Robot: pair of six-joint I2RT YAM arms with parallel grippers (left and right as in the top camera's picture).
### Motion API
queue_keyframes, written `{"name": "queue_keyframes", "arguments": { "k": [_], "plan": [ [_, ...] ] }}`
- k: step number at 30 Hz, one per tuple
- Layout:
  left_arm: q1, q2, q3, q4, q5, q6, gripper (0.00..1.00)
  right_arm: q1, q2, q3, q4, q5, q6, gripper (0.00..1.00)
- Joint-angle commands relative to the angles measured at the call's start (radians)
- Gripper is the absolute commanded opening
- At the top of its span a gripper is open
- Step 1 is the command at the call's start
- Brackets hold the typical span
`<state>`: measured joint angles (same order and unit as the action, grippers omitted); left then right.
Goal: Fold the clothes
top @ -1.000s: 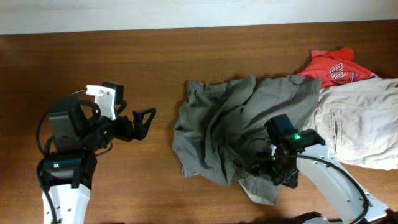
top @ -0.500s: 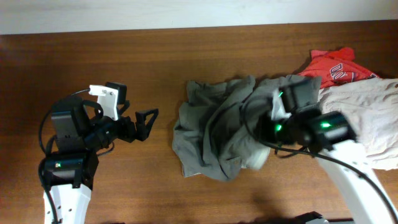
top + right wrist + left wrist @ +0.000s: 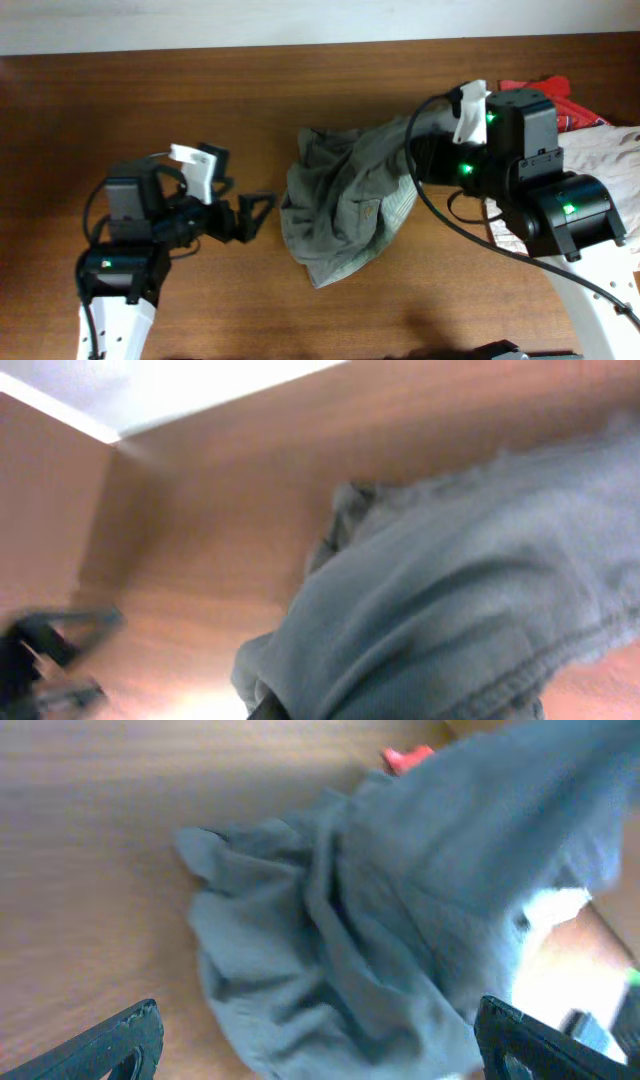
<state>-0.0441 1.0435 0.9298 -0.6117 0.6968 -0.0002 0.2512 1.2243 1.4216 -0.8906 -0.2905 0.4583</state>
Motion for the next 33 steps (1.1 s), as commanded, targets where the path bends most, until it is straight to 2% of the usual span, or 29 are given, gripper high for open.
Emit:
{"name": "queue_keyframes", "arguments": {
  "k": [1, 11, 12, 15, 22, 30, 32, 33],
  "plan": [
    [-0.078, -0.005, 0.022, -0.025, 0.018, 0.024, 0.99, -0.002, 0.001, 0.015, 0.055, 0.012, 0.085, 0.04],
    [-0.2, -0.005, 0.021, -0.069, 0.014, 0.031, 0.97, -0.003, 0.002, 0.015, 0.219, 0.163, 0.295, 0.04],
    [-0.211, -0.004, 0.021, -0.077, 0.014, 0.034, 0.94, -0.003, 0.002, 0.015, 0.233, 0.173, 0.312, 0.04],
    [-0.252, 0.003, 0.021, -0.103, 0.013, 0.059, 0.77, -0.003, 0.007, 0.015, 0.286, 0.195, 0.365, 0.04],
    [-0.389, 0.047, 0.02, -0.131, 0.008, 0.062, 0.75, -0.003, 0.027, 0.015, 0.343, 0.229, 0.446, 0.04],
    [-0.598, 0.18, 0.02, -0.097, -0.18, 0.061, 0.73, -0.003, 0.035, 0.015, 0.342, 0.235, 0.46, 0.04],
    [-0.648, 0.232, 0.02, -0.058, -0.22, 0.061, 0.76, -0.003, 0.035, 0.015, 0.339, 0.234, 0.459, 0.04],
    [-0.673, 0.262, 0.02, -0.029, -0.229, 0.061, 0.84, -0.003, 0.035, 0.015, 0.335, 0.233, 0.459, 0.04]
  ]
}}
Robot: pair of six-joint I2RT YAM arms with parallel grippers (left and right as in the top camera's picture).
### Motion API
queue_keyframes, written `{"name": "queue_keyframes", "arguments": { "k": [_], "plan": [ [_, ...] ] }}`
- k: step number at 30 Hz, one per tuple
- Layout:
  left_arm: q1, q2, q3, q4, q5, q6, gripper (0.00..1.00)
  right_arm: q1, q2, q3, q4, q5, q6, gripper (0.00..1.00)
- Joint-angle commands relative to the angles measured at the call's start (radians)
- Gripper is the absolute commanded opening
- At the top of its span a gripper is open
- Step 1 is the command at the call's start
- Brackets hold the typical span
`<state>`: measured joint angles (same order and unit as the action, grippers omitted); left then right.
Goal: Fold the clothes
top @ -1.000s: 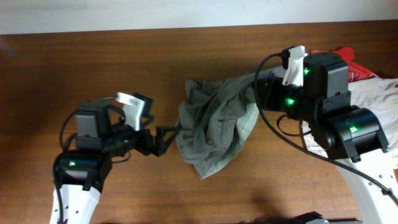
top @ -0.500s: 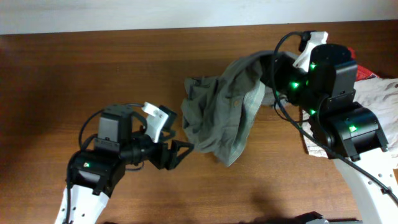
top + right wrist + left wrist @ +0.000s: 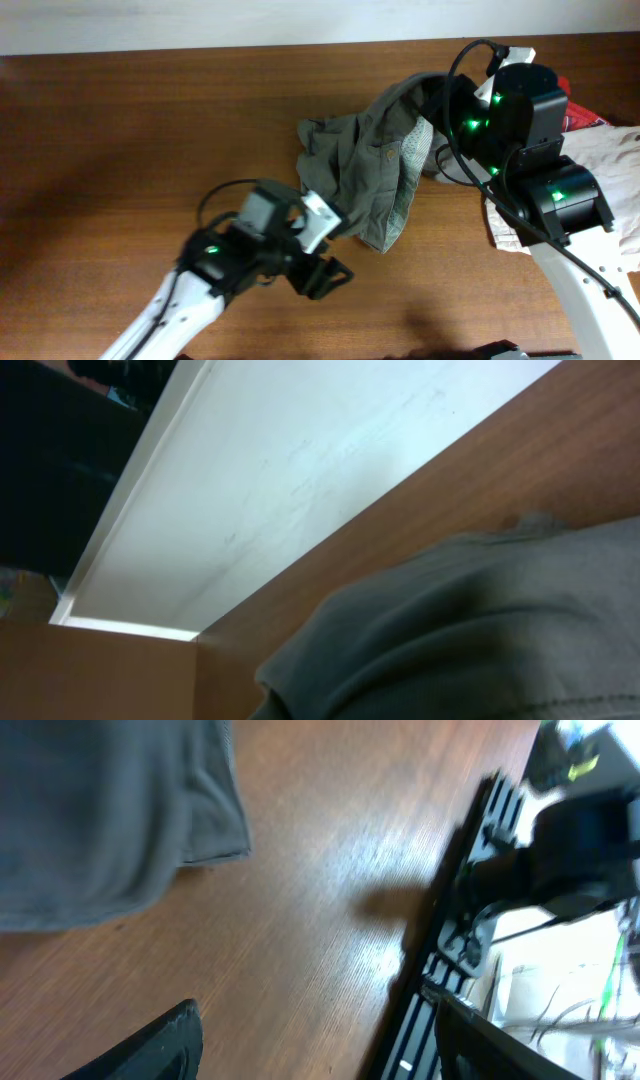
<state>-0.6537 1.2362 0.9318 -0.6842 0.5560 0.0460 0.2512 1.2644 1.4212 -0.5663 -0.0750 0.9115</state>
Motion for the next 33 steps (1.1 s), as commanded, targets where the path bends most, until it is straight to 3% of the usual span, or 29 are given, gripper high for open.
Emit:
{"name": "queue_keyframes", "arguments": {
  "k": [1, 4, 8, 10, 12, 17, 18, 19, 20, 24, 26, 33],
  "plan": [
    [-0.086, 0.1, 0.018, 0.076, -0.099, 0.01, 0.84, -0.003, -0.005, 0.016, 0.006, 0.016, 0.006, 0.04],
    [-0.145, 0.18, 0.018, 0.163, -0.201, -0.062, 0.84, -0.003, -0.005, 0.016, -0.015, 0.016, 0.002, 0.04],
    [-0.202, 0.246, 0.023, 0.228, -0.376, -0.198, 0.68, -0.003, -0.005, 0.016, -0.036, 0.016, -0.032, 0.04],
    [-0.217, 0.25, 0.036, 0.227, -0.458, -0.295, 0.69, -0.003, -0.005, 0.016, -0.042, 0.016, -0.043, 0.04],
    [-0.229, 0.25, 0.048, 0.263, -0.455, -0.342, 0.99, -0.003, -0.005, 0.016, -0.049, 0.016, -0.043, 0.04],
    [-0.237, 0.251, 0.048, 0.453, -0.283, -0.411, 0.99, -0.003, -0.005, 0.016, -0.057, 0.016, -0.043, 0.04],
    [-0.237, 0.256, 0.048, 0.488, -0.296, -0.404, 0.76, -0.003, -0.005, 0.016, -0.058, 0.016, -0.043, 0.04],
    [-0.237, 0.261, 0.048, 0.516, -0.314, -0.405, 0.61, -0.003, -0.005, 0.016, -0.058, 0.015, -0.043, 0.04],
    [-0.238, 0.27, 0.048, 0.535, -0.34, -0.405, 0.55, -0.003, -0.005, 0.016, -0.058, 0.011, -0.043, 0.04],
    [-0.275, 0.32, 0.048, 0.547, -0.507, -0.448, 0.53, -0.003, -0.005, 0.016, -0.058, 0.004, -0.043, 0.04],
    [-0.306, 0.343, 0.049, 0.543, -0.574, -0.468, 0.59, -0.003, -0.005, 0.016, -0.058, -0.005, -0.042, 0.04],
    [-0.384, 0.41, 0.09, 0.492, -0.824, -0.468, 0.66, -0.003, -0.005, 0.019, -0.031, -0.047, -0.011, 0.04]
  ]
}}
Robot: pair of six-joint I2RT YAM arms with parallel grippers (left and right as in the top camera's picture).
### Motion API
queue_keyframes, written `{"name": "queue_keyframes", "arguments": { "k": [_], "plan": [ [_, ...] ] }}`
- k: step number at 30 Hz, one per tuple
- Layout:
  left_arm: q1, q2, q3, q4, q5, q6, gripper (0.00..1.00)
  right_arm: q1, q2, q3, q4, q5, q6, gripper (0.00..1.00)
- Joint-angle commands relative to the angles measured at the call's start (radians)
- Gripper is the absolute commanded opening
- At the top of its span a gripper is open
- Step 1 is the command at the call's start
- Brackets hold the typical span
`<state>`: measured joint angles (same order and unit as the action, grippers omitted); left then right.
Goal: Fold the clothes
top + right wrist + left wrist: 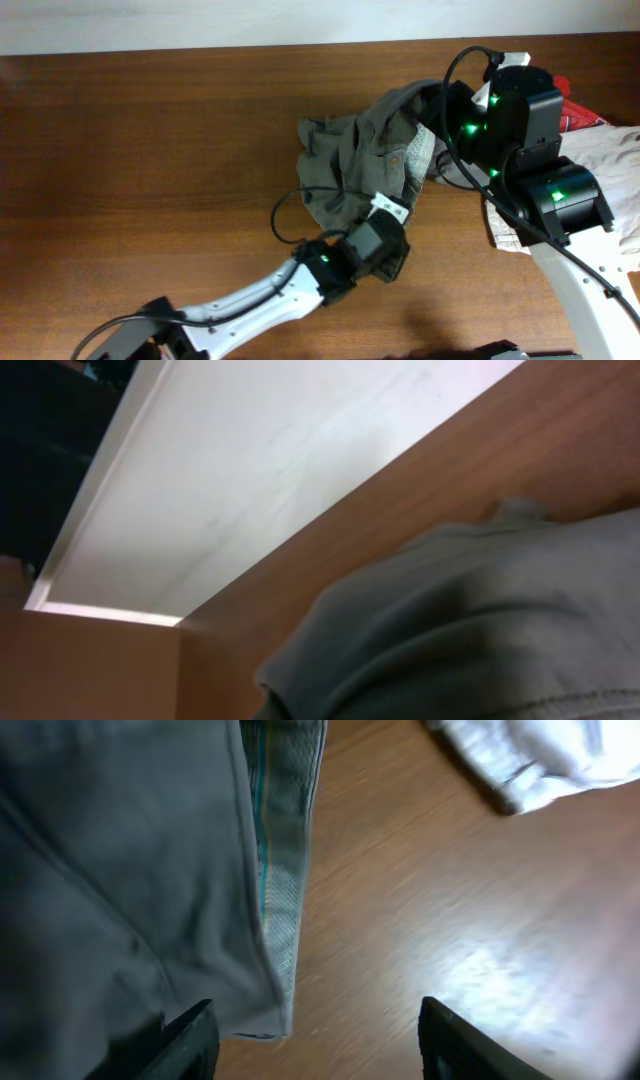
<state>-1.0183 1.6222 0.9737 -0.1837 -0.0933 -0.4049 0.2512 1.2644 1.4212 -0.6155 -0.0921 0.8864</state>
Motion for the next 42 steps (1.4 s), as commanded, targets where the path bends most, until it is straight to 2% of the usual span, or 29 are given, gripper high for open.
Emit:
{"name": "queue_keyframes", "arguments": {
  "k": [1, 11, 19, 25, 29, 33, 37, 42],
  "plan": [
    [-0.023, 0.032, 0.053, -0.011, -0.199, -0.018, 0.66, -0.003, -0.005, 0.021, 0.026, -0.038, 0.013, 0.04],
    [-0.026, 0.111, 0.074, -0.017, -0.338, -0.045, 0.66, -0.003, -0.007, 0.023, 0.049, -0.089, 0.014, 0.04],
    [-0.026, 0.162, 0.144, -0.085, -0.476, -0.074, 0.65, -0.003, -0.007, 0.024, 0.063, -0.111, 0.013, 0.04],
    [0.004, 0.212, 0.195, -0.179, -0.484, -0.074, 0.65, -0.003, -0.007, 0.04, 0.074, -0.138, 0.014, 0.04],
    [0.045, 0.213, 0.212, -0.238, -0.489, -0.081, 0.52, -0.003, -0.008, 0.058, 0.074, -0.141, 0.013, 0.04],
    [0.081, 0.213, 0.238, -0.315, -0.525, -0.08, 0.28, -0.003, -0.008, 0.081, 0.074, -0.14, 0.013, 0.04],
    [0.117, 0.212, 0.282, -0.43, -0.536, -0.08, 0.11, -0.003, -0.008, 0.098, 0.074, -0.135, 0.005, 0.04],
    [0.166, 0.188, 0.383, -0.62, -0.625, -0.079, 0.01, -0.004, -0.008, 0.101, 0.012, -0.059, -0.084, 0.04]
  ]
}}
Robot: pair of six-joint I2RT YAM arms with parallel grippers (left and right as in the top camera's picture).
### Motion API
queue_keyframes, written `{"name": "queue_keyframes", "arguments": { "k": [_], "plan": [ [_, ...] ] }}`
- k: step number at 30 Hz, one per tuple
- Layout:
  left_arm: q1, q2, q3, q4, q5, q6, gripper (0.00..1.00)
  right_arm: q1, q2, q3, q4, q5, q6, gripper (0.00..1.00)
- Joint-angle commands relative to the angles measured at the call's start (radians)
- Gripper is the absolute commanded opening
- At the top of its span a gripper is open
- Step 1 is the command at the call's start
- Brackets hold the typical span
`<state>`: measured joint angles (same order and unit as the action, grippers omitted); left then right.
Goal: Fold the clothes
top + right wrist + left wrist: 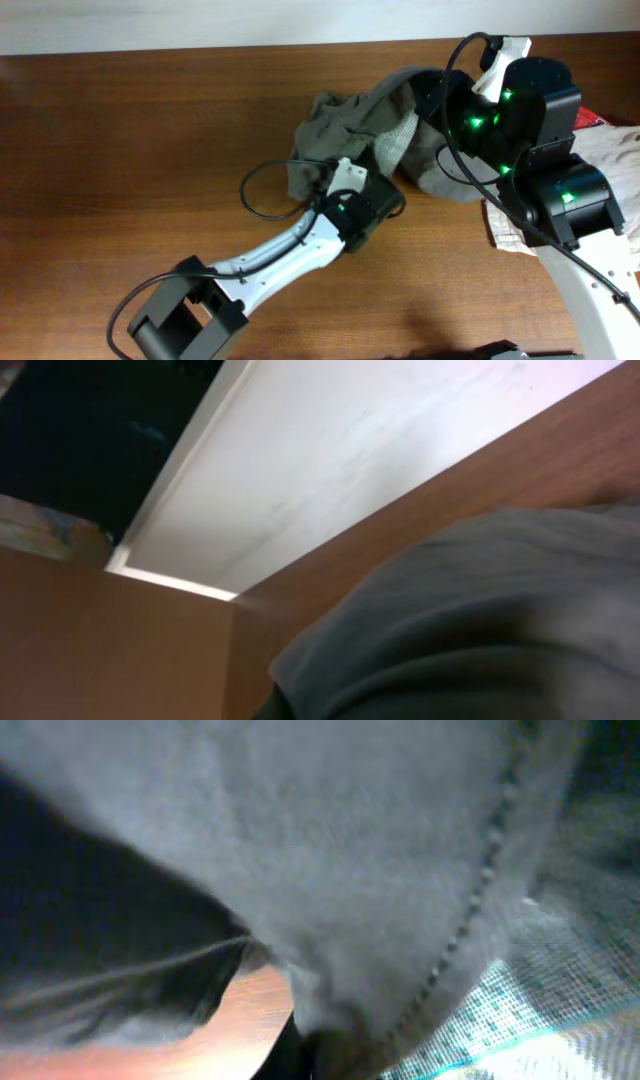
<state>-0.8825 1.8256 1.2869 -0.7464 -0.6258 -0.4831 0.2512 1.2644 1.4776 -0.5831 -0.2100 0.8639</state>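
Observation:
A grey-green garment (335, 130) hangs bunched over the back middle of the wooden table (150, 120). My right gripper (425, 95) is shut on its upper edge and holds it off the table; in the right wrist view the cloth (480, 620) drapes from the right gripper (275, 705). My left gripper (388, 200) is at the garment's lower edge, under the right arm. Grey cloth (350, 840) with a stitched seam and a checked lining fills the left wrist view, pinched at the left gripper (320, 1055).
A pile of other clothes lies at the right edge: a red piece (590, 118) and a pale beige piece (612, 150), partly under the right arm. A white wall (200, 20) runs along the table's far edge.
My left gripper was open beside the garment's lower hem nearer the front; now it sits farther back, shut on the cloth. The hanging lower part is drawn up toward the right arm.
First my left gripper stood open at the table's left while the right held the garment, mostly lying on the table. Then the right had raised it toward the back right, with the left open below it. Later the left was at the hem, and now grips it.

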Motion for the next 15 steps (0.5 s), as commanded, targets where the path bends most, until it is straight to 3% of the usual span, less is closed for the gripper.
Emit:
{"name": "queue_keyframes", "arguments": {
  "k": [1, 7, 15],
  "plan": [
    [0.043, -0.025, 0.102, -0.106, -0.126, 0.003, 0.0, -0.005, -0.008, 0.044, -0.054, 0.093, -0.08, 0.04],
    [0.172, -0.087, 0.262, -0.217, -0.175, 0.099, 0.0, -0.005, -0.008, 0.044, -0.205, 0.17, -0.216, 0.04],
    [0.42, -0.094, 0.358, -0.101, -0.071, 0.331, 0.02, -0.005, -0.008, 0.044, -0.474, 0.294, -0.272, 0.04]
  ]
}}
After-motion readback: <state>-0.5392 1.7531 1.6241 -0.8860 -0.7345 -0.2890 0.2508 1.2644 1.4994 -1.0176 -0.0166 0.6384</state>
